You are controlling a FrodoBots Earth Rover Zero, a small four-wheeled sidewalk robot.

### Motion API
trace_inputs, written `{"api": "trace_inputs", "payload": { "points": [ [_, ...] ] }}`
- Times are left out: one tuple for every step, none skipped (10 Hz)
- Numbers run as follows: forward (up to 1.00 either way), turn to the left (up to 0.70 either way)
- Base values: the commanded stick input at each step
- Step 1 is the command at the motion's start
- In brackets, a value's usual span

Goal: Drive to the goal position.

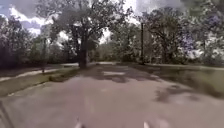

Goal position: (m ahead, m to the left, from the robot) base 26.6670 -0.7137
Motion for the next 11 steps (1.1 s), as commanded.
{"api": "trace_inputs", "payload": {
  "points": [
    [1.00,0.00],
    [1.00,0.00],
    [1.00,0.00],
    [1.00,0.00],
    [1.00,0.00],
    [1.00,-0.09],
    [1.00,-0.27],
    [1.00,-0.17],
    [1.00,-0.04],
    [1.00,0.00],
    [1.00,0.00]
  ]
}}
